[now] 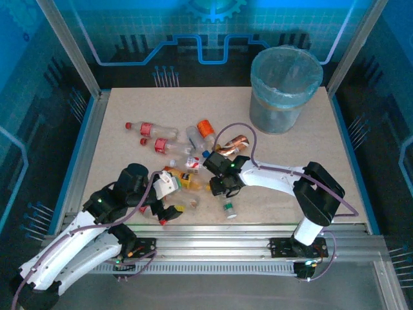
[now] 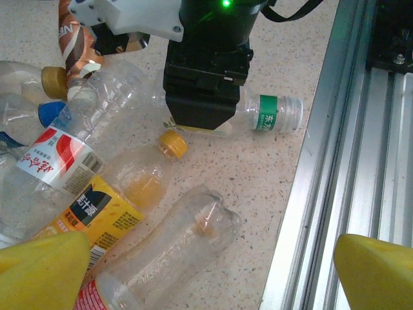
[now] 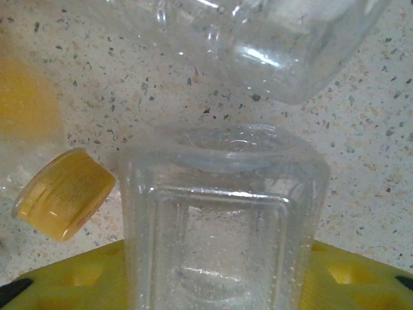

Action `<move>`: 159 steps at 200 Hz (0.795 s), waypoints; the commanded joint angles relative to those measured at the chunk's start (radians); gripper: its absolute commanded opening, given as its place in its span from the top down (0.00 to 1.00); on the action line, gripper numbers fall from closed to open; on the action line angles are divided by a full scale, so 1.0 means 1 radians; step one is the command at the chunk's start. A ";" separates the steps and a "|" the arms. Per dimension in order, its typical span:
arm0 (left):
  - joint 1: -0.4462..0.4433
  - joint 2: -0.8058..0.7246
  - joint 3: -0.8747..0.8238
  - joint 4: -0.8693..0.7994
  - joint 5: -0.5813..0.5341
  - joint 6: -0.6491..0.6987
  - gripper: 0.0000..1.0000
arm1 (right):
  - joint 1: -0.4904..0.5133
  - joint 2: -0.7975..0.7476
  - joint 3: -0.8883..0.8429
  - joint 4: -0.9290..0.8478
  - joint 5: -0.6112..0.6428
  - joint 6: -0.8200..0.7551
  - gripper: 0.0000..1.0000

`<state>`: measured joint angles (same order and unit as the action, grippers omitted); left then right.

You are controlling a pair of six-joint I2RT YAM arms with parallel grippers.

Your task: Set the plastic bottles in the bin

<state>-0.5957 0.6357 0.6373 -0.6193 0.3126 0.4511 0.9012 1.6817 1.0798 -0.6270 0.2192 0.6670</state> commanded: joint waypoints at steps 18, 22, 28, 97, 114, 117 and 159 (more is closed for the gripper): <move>-0.006 0.005 0.026 0.072 0.001 -0.049 0.03 | -0.016 -0.095 -0.016 -0.027 0.015 -0.012 0.49; -0.006 0.005 0.028 0.084 -0.005 -0.060 0.03 | -0.016 -0.104 -0.015 -0.031 0.019 -0.015 0.49; -0.007 0.007 0.031 0.108 -0.013 -0.081 0.04 | -0.018 -0.120 -0.014 -0.040 0.025 -0.021 0.49; -0.006 0.248 0.257 0.277 -0.106 -0.336 0.09 | -0.039 -0.390 -0.022 -0.109 0.132 -0.102 0.51; -0.006 0.331 0.358 0.254 -0.161 -0.426 0.11 | -0.057 -0.468 -0.027 -0.124 0.147 -0.130 0.51; -0.007 0.346 0.373 0.251 -0.171 -0.443 0.11 | -0.060 -0.482 -0.028 -0.126 0.150 -0.135 0.51; -0.008 0.516 0.556 0.251 -0.203 -0.736 0.15 | -0.112 -0.671 -0.040 -0.134 0.142 -0.220 0.52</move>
<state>-0.5957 1.0798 1.1049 -0.3752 0.1436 -0.0513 0.8173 1.1011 1.0538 -0.7311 0.3412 0.5163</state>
